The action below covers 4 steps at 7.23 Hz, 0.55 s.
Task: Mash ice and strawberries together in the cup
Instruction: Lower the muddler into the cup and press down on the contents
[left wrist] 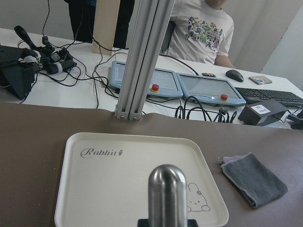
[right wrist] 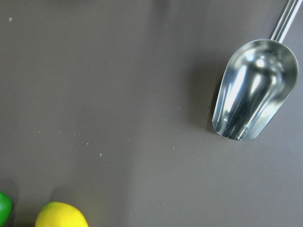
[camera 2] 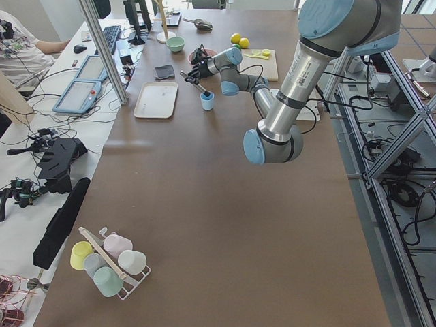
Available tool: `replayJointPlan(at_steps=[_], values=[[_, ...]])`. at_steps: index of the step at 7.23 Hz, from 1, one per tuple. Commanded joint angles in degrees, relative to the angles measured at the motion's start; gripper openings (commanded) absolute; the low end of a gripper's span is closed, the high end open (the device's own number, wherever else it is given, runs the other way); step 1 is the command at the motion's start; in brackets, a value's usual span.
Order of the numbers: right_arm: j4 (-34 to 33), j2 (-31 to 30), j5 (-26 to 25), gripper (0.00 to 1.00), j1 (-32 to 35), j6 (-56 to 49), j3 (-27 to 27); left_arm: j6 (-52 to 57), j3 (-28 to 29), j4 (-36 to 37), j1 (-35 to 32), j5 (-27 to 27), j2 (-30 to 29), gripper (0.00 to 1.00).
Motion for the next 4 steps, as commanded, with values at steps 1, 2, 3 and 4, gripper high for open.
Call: replayJointPlan(at_steps=[1,2,3,4], values=[[-0.01,-0.19,-0.02,0.99,-0.04,0.00,0.00,0.11,-0.03,0.09,0.42,0.27,-0.15,0.00],[-0.01,-0.19,-0.20,0.99,-0.04,0.00,-0.26,1.50,-0.82,0.00,-0.27,0.09,-0.24,0.00],[-0.01,-0.19,-0.11,0.99,-0.04,0.00,-0.18,2.39,-1.61,0.35,-1.59,-0.43,-0.85,0.00],[-0.01,-0.37,0.06,0.99,0.04,0.09,0.00,3.96,-3.09,0.79,-2.47,-0.44,-0.77,0.00]])
